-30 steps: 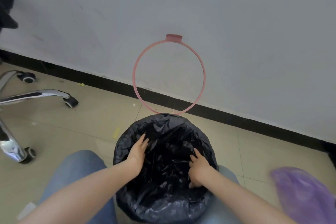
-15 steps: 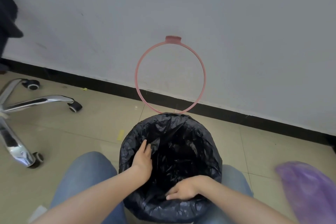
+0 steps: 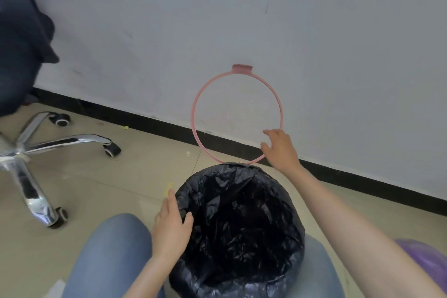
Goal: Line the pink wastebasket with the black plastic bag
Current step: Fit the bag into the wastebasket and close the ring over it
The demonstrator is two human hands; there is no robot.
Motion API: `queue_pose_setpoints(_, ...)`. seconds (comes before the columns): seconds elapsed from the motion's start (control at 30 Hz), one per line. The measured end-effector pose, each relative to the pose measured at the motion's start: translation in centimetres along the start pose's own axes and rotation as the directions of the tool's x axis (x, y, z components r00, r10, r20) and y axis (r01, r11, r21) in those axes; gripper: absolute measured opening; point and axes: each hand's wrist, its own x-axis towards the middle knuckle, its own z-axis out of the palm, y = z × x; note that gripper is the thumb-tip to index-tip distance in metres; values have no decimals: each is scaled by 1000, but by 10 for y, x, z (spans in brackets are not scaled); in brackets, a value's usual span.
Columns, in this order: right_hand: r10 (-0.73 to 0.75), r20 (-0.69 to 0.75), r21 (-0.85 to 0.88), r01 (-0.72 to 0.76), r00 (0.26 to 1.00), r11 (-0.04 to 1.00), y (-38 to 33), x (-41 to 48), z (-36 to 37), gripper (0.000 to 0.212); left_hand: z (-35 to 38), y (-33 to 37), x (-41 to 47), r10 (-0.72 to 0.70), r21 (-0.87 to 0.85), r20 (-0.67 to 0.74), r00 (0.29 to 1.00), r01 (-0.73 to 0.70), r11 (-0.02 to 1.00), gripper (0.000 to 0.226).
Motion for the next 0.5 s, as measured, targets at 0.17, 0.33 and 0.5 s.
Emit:
queue_pose_setpoints(0.17, 379, -95, 443, -302, 921, 844, 5, 37, -1, 55, 6, 0, 5, -36, -234, -27, 999, 29, 972, 55)
queue_pose_setpoints(0.33, 510, 301, 842, -476, 806, 255, 18, 44, 11, 43, 7, 3, 11, -18, -257, -67, 998, 0, 967, 49)
queue_pose_setpoints(0.5, 422, 168, 954, -255, 891, 158, 31, 41, -21, 42, 4, 14, 37, 23, -96, -100, 995, -33, 995, 41)
